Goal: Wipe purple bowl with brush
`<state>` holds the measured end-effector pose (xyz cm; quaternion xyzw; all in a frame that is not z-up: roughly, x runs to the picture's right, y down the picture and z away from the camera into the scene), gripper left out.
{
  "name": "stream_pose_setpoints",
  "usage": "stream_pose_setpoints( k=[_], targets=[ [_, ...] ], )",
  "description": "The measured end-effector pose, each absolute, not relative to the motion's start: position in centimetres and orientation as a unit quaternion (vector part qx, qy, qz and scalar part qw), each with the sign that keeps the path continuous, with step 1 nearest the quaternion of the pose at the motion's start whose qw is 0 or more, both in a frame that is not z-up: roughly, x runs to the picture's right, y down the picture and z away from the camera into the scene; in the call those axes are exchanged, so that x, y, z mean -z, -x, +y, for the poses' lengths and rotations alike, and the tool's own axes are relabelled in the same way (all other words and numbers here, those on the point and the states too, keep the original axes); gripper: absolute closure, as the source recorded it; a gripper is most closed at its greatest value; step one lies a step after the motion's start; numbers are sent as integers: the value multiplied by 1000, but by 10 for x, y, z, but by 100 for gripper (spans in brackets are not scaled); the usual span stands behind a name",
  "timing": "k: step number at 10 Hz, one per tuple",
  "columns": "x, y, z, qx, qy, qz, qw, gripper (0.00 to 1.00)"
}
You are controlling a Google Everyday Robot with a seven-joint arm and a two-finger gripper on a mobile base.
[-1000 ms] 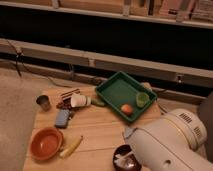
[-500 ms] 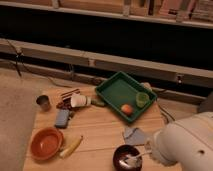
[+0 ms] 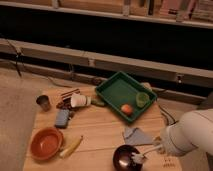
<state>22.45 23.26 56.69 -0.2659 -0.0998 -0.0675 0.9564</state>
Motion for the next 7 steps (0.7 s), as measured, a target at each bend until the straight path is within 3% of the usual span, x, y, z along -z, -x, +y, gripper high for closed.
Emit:
stream_pose_setpoints(
  k=[5,7],
  targets=[
    [-593,-225,237,67,289,-124,947,100],
    [-614,-215,220,80,299,-128,942,100]
  ],
)
